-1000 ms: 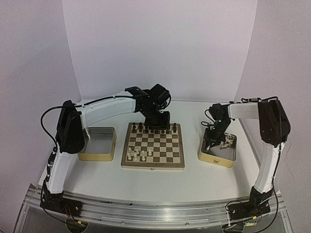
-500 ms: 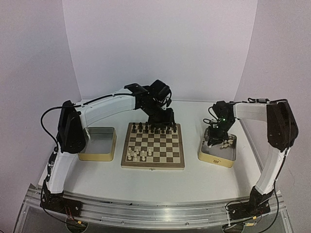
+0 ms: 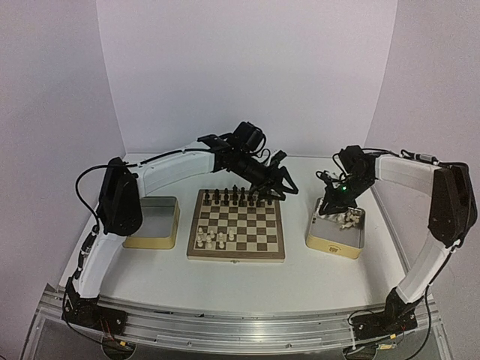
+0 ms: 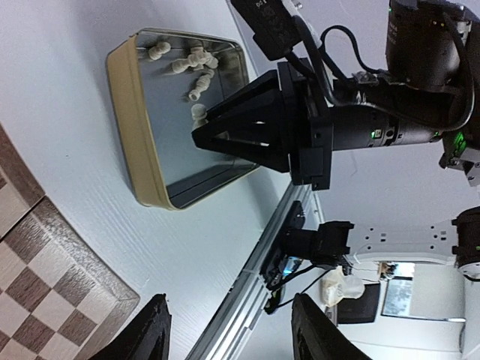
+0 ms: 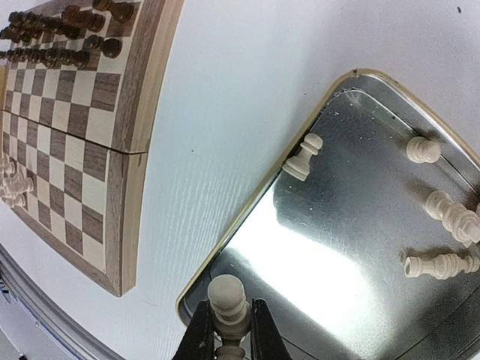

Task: Set up the chess pieces on the board
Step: Pick up the chess piece from the storage box, then move the storage box to the center of the board.

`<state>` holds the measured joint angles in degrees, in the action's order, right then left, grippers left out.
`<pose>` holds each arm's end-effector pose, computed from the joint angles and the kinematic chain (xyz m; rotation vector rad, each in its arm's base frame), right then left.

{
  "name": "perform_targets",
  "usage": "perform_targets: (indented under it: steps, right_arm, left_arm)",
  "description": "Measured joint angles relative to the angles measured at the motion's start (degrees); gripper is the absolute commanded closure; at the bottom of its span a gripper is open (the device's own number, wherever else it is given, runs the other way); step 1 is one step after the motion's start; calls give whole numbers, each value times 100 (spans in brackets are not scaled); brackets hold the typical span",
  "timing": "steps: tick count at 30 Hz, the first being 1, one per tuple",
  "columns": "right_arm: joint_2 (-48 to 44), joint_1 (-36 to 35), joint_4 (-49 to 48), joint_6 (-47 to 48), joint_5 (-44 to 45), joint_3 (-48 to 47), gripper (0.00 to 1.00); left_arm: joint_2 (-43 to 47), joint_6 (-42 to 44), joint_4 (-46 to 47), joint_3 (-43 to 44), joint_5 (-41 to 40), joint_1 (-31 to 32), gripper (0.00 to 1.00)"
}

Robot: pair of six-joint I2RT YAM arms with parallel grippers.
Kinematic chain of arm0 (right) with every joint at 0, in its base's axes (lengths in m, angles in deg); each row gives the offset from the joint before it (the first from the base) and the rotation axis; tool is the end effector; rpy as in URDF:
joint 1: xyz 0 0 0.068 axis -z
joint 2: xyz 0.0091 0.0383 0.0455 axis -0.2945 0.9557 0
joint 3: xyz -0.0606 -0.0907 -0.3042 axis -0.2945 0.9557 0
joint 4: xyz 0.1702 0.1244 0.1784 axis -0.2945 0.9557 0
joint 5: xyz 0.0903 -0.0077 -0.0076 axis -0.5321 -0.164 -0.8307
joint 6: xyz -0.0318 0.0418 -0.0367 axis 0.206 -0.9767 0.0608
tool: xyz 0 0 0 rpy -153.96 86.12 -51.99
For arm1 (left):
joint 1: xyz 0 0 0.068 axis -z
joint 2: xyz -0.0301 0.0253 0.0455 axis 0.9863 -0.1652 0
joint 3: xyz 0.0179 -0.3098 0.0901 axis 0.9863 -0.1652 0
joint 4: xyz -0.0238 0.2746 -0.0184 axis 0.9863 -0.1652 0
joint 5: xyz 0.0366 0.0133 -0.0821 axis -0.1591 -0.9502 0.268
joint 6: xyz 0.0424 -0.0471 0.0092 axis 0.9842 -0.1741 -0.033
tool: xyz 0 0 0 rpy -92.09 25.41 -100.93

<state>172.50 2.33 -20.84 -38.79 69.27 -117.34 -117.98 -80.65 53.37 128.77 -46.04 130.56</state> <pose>0.3544 0.1063 0.2512 -0.3428 2.7531 0.4323 0.3534 -0.4740 0.2970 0.6854 2.5522 -1.5382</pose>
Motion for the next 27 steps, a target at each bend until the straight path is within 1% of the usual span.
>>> perform_targets:
  steps: [6,11,15,19,27]
  right_arm:
    - [-187,99,-69,618,-86,265,100]
    - [-420,195,-257,1298,-49,694,100]
    - [-639,229,-328,1755,-33,899,100]
    - [-847,229,-393,2005,-49,995,100]
    - [-1105,229,-440,2267,-188,1093,100]
  left_arm:
    - [-622,-576,829,63,780,-116,47]
    - [-1177,-1214,1607,96,1243,-131,47]
    - [-1454,-1708,2220,96,1457,-129,48]
    - [-1647,-2237,2887,233,1597,-105,48]
    - [-1983,-2992,3789,666,1647,-11,51]
